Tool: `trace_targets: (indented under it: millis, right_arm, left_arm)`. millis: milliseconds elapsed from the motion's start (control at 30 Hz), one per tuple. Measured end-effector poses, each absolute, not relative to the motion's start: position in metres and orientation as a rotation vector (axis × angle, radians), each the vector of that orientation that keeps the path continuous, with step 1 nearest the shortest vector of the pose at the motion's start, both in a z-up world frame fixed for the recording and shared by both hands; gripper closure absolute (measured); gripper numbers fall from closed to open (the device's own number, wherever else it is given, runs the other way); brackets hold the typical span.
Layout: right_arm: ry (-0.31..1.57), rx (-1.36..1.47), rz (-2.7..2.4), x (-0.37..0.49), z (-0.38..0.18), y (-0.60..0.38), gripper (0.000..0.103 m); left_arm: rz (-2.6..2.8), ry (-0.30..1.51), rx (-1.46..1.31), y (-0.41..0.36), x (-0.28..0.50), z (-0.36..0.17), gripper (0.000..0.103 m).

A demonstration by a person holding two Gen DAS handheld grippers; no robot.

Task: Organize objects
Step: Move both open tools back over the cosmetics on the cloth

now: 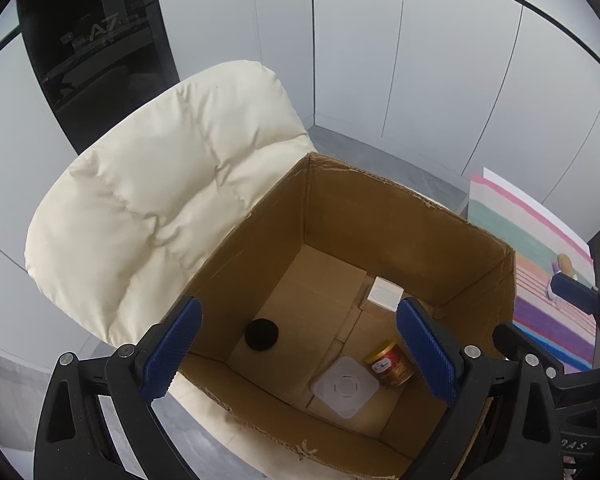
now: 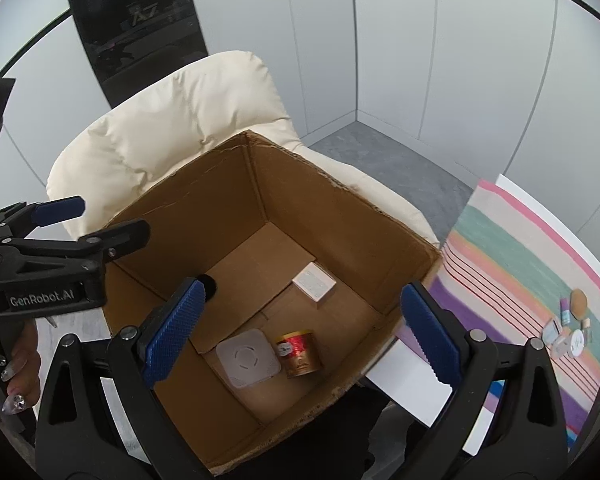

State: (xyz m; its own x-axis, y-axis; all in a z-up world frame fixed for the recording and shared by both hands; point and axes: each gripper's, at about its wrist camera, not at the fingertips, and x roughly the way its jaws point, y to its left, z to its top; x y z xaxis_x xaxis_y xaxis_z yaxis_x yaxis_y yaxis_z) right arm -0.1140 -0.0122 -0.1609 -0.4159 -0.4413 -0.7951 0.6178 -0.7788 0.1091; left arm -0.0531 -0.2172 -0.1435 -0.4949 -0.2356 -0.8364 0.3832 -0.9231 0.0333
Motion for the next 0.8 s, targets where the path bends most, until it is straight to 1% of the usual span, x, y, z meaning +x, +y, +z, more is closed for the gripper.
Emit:
trace_targets:
  millis: [133, 433, 633, 800]
  right_arm:
    - [0.242, 1.179, -2.225, -0.11, -0.159, -0.001, 0.003]
    - [0.2, 1.219, -2.31, -0.086, -0.144, 0.038, 0.003]
    - [0.182, 1.234, -2.327, -0.053, -0.133, 0.067, 0.003]
    - [0.167, 1.263, -2.302, -0.019, -0.133, 0.084, 0.003]
  left_arm:
    - [-2.426, 0.229, 1.332, -0.212, -0.046, -0.14, 0.004]
    - [-2.511, 0.359, 1.355, -0.18, -0.009, -0.124, 0.004]
    - [-2.562, 0.252, 1.353, -0.146, 0.029, -0.117, 0.004]
    - [-2.533, 0.289, 1.372, -0.148, 0.056, -0.124, 0.004]
